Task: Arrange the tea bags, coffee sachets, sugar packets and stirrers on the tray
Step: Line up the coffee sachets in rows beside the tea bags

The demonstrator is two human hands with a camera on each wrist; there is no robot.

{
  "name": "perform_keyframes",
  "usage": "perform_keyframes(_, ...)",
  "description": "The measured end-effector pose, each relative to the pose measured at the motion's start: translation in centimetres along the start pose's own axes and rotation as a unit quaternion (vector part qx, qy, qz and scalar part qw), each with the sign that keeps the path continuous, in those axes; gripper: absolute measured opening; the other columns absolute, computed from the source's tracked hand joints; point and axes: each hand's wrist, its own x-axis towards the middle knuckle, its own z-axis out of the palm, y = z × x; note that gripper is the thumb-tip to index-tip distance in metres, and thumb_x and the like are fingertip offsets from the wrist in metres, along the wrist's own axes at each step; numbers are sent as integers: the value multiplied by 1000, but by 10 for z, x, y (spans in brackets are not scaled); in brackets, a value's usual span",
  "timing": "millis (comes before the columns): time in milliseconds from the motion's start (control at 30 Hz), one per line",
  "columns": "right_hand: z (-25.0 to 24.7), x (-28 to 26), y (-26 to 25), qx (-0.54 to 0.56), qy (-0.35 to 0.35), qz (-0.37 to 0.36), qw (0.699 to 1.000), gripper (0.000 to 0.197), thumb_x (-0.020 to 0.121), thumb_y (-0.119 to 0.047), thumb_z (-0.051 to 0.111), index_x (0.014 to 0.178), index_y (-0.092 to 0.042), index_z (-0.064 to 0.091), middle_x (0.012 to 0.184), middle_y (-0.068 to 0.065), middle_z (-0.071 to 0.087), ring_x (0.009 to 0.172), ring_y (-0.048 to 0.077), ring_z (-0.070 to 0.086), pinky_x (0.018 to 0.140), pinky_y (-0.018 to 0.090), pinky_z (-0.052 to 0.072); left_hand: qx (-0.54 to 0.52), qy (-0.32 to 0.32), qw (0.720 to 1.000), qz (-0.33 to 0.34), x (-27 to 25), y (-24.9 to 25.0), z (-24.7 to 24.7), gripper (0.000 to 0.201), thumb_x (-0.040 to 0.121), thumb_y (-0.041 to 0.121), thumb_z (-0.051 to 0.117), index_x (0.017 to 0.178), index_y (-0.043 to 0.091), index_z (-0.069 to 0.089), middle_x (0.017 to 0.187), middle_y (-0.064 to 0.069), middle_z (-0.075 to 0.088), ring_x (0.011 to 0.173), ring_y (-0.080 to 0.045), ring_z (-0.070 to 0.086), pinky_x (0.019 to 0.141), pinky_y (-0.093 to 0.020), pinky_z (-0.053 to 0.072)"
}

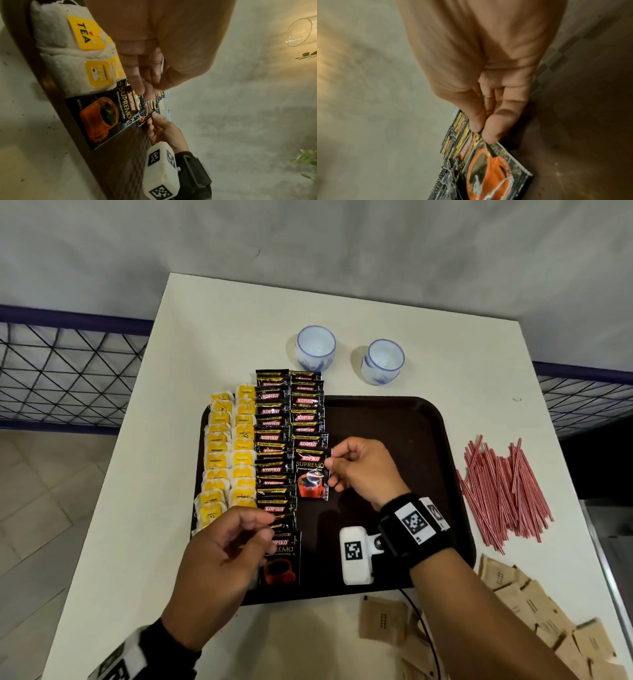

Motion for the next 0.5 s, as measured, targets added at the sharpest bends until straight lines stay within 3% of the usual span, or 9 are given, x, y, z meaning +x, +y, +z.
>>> perform_keyframes(233, 1, 1, 2, -11, -2, 2, 1000, 14, 89, 1, 69, 83, -8, 60, 65, 7, 63, 51, 21, 63, 47, 28, 53, -17, -14, 1000, -3, 2, 2, 2, 21, 91, -1, 65, 96, 18, 72, 85, 1, 73, 75, -17, 74, 64, -24, 59)
perform_keyframes(400, 2, 4, 3, -18, 6, 6, 1000, 14, 87, -1, 72, 82, -7, 60, 62, 9, 65, 51, 21, 64, 45, 26, 51, -11, -28, 1000, 5, 3, -1, 2, 34, 90, 0, 66, 88, 33, 71, 85, 2, 73, 76, -17, 74, 63, -22, 58)
perform_keyframes(500, 3, 3, 1, -24, 6, 9, 1000, 14, 87, -3, 73, 83, -5, 60, 63, 10, 66, 52, 21, 65, 46, 27, 51, -5, -33, 999, 9, 3, 1, 2, 34, 91, 1, 66, 88, 35, 71, 86, 1, 74, 78, -18, 74, 63, -21, 57)
